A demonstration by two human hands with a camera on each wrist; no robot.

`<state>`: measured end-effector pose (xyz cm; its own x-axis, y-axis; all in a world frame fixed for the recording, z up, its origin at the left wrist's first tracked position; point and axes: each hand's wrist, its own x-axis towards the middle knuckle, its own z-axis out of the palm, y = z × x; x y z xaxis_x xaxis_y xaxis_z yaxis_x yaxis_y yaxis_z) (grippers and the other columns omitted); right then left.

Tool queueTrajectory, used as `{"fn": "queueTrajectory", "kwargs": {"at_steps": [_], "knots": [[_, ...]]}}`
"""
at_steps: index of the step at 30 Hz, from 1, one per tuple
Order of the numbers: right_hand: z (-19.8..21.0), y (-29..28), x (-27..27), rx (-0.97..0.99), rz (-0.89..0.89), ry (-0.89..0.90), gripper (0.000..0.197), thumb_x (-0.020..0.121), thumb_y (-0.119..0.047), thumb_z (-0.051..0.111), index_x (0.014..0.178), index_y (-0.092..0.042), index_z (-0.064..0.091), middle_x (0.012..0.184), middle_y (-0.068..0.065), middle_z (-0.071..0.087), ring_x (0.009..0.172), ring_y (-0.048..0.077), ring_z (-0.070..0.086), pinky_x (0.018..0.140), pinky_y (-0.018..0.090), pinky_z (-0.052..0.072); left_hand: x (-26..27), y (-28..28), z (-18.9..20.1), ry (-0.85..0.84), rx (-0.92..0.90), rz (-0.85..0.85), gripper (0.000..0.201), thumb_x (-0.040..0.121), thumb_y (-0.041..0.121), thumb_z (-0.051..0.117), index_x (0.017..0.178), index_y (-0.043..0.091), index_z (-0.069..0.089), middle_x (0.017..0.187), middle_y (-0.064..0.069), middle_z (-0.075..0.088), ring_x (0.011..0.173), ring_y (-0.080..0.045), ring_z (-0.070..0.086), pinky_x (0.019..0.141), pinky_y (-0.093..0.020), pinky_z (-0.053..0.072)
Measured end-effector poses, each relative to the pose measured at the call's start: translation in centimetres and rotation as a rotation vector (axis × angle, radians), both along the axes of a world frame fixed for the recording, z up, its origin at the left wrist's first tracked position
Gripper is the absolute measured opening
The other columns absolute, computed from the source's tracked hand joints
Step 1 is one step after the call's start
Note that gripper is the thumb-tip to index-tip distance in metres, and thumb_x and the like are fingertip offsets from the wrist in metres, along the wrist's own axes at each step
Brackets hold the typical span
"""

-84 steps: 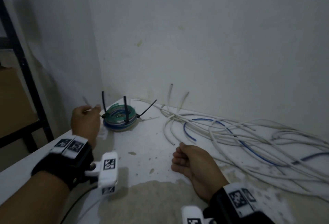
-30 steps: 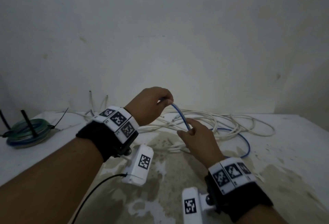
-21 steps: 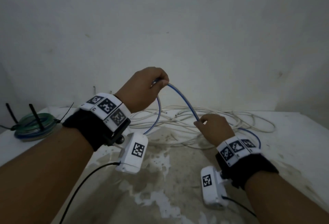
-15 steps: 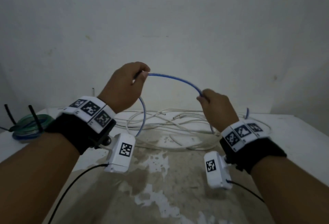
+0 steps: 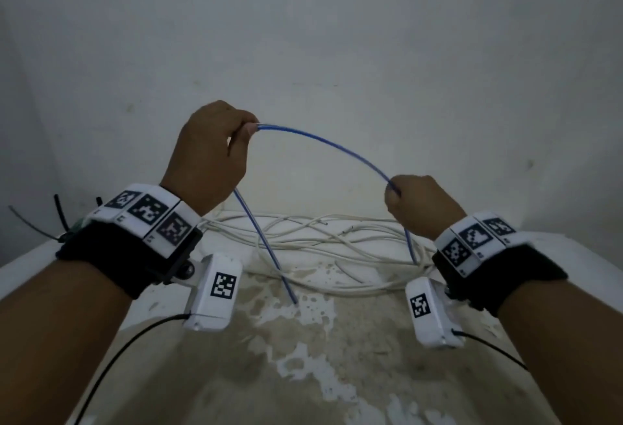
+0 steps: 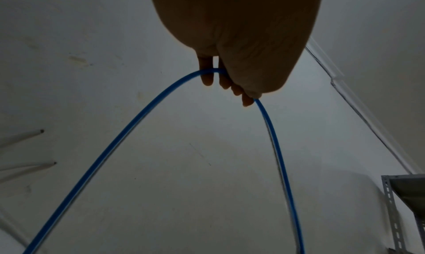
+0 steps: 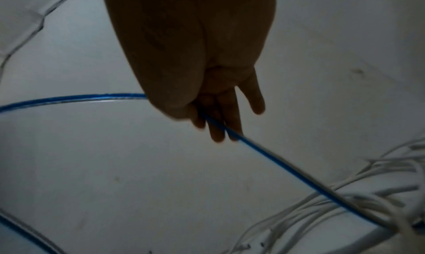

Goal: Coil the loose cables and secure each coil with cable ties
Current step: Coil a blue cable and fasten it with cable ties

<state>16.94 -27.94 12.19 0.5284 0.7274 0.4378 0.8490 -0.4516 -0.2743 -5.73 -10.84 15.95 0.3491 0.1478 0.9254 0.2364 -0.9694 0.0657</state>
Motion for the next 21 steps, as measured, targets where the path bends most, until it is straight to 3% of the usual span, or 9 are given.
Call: {"fn": "queueTrajectory", "kwargs": {"at_steps": [2, 5, 7, 10, 14, 16, 18, 19, 21], "knots": [[1.4, -0.4, -0.1, 0.294, 0.003, -0.098, 0.023, 0.097, -0.015, 0.041, 0.094, -0.002, 0.060, 0.082, 0.017, 0.065, 0.075, 0.033, 0.061, 0.066, 0.035, 0.046, -0.5, -0.1, -0.1, -0.024, -0.040, 0.004, 0.023, 0.092, 0.012, 0.048, 0.092, -0.001, 0.067, 0.078, -0.005, 0.055, 0.074, -0.019, 0.046, 0.069, -0.017, 0.027], [4.0, -1.4, -0.5, 0.624, 0.068, -0.208, 0.019, 0.097, -0.017, 0.047, 0.102, -0.004, 0.060, 0.081, 0.010, 0.059, 0.074, 0.025, 0.052, 0.064, 0.026, 0.030, -1.3, 0.1, -0.7, -0.040, -0.087, 0.019, 0.024, 0.091, 0.014, 0.048, 0.094, -0.001, 0.067, 0.080, -0.005, 0.055, 0.076, -0.021, 0.049, 0.069, -0.018, 0.027], [3.7, -1.8, -0.1, 0.481, 0.090, -0.234, 0.018, 0.096, -0.018, 0.049, 0.097, -0.005, 0.061, 0.080, 0.011, 0.059, 0.074, 0.025, 0.052, 0.064, 0.027, 0.031, -2.0, 0.4, -0.9, -0.086, -0.120, 0.060, 0.026, 0.091, 0.014, 0.047, 0.096, -0.002, 0.068, 0.085, -0.016, 0.062, 0.081, -0.030, 0.056, 0.071, -0.023, 0.032], [1.3, -2.9, 0.9, 0.179, 0.040, -0.123, 0.033, 0.097, -0.030, 0.049, 0.071, -0.010, 0.055, 0.064, 0.006, 0.055, 0.066, 0.028, 0.054, 0.060, 0.032, 0.037, -3.2, 1.2, -0.7, -0.161, -0.199, 0.132, 0.034, 0.091, 0.018, 0.043, 0.101, -0.002, 0.068, 0.093, -0.024, 0.065, 0.090, -0.038, 0.058, 0.080, -0.033, 0.037], [0.0, -4.7, 1.1, 0.263, 0.043, 0.093, 0.039, 0.098, -0.032, 0.045, 0.075, -0.003, 0.056, 0.068, 0.014, 0.061, 0.064, 0.030, 0.060, 0.066, 0.040, 0.049, -3.9, 0.8, -0.5, -0.226, -0.204, 0.188, 0.030, 0.095, 0.013, 0.043, 0.103, -0.003, 0.067, 0.098, -0.026, 0.064, 0.096, -0.039, 0.056, 0.083, -0.036, 0.036], [0.2, -4.9, 0.4, 0.310, 0.063, 0.053, 0.034, 0.099, -0.027, 0.044, 0.077, -0.003, 0.054, 0.068, 0.012, 0.058, 0.064, 0.030, 0.056, 0.061, 0.037, 0.041, -4.1, 0.9, 0.1, -0.309, -0.225, 0.180, 0.030, 0.095, 0.014, 0.042, 0.103, -0.001, 0.067, 0.100, -0.026, 0.064, 0.097, -0.038, 0.056, 0.086, -0.035, 0.037], [0.5, -4.8, -0.5, 0.318, 0.079, -0.007, 0.025, 0.100, -0.020, 0.042, 0.086, -0.005, 0.056, 0.072, 0.008, 0.054, 0.066, 0.026, 0.050, 0.059, 0.032, 0.026, -4.5, 1.7, 1.4, -0.430, -0.311, 0.108, 0.036, 0.092, 0.025, 0.039, 0.102, 0.005, 0.068, 0.097, -0.024, 0.064, 0.094, -0.037, 0.059, 0.088, -0.039, 0.045], [0.6, -4.7, -0.8, 0.329, 0.086, 0.002, 0.024, 0.100, -0.020, 0.041, 0.090, -0.006, 0.057, 0.074, 0.007, 0.054, 0.066, 0.024, 0.049, 0.059, 0.031, 0.026, -4.7, 2.1, 2.2, -0.487, -0.353, 0.065, 0.040, 0.090, 0.032, 0.038, 0.101, 0.009, 0.068, 0.094, -0.021, 0.065, 0.091, -0.037, 0.061, 0.088, -0.043, 0.048], [0.7, -4.6, -1.3, 0.382, 0.098, 0.096, 0.027, 0.100, -0.025, 0.041, 0.089, -0.006, 0.056, 0.074, 0.010, 0.058, 0.064, 0.028, 0.054, 0.061, 0.036, 0.041, -5.2, 2.6, 3.7, -0.554, -0.381, 0.043, 0.042, 0.087, 0.039, 0.036, 0.099, 0.013, 0.068, 0.087, -0.010, 0.062, 0.087, -0.033, 0.062, 0.084, -0.047, 0.050]]}}
